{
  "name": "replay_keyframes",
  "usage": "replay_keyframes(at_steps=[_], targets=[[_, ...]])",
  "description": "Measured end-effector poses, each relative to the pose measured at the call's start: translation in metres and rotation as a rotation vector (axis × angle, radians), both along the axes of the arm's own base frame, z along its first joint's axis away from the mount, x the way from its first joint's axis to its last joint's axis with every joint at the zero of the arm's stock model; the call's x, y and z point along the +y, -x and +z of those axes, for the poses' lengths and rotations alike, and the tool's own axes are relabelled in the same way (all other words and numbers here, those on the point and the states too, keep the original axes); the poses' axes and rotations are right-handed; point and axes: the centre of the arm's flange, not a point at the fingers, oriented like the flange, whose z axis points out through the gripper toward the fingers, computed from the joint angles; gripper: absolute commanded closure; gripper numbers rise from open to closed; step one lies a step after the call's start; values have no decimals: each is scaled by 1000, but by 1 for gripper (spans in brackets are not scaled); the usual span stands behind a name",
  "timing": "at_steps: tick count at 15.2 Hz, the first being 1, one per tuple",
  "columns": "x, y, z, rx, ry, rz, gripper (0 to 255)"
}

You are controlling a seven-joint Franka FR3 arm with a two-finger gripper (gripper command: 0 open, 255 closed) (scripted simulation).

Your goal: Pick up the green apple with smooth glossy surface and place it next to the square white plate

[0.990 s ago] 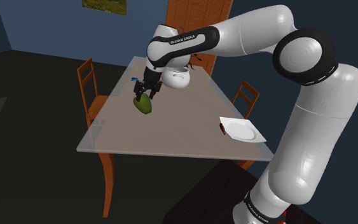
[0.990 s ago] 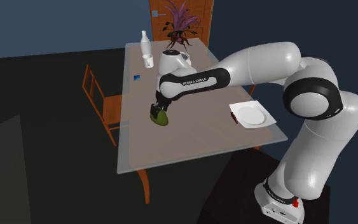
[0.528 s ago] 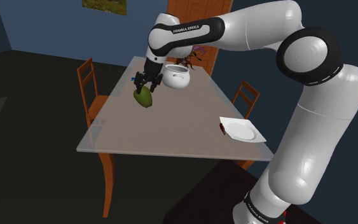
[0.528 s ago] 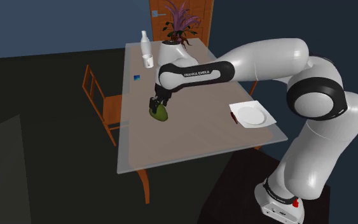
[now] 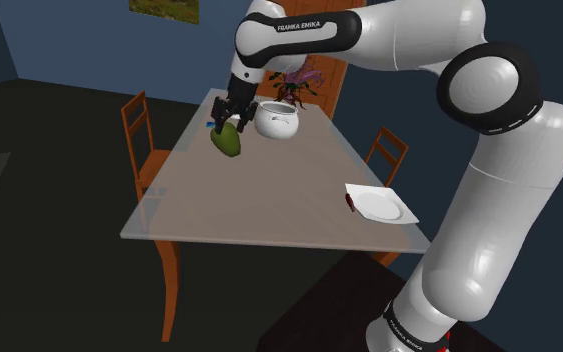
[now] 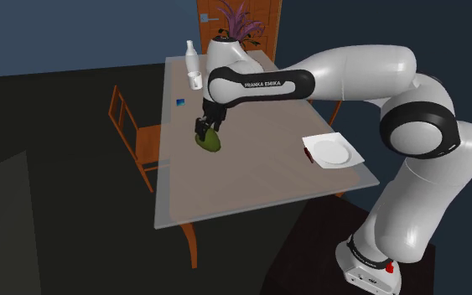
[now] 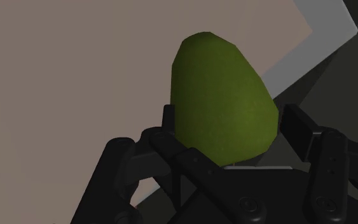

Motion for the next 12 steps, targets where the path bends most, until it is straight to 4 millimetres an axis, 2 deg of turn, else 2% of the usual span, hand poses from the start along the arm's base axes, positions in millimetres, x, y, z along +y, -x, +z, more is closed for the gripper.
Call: replay_keyframes(at_steps=[3,12], targets=[[-6,5,12,1,0,0,255],[-104,59,15,0,1,-2,255]])
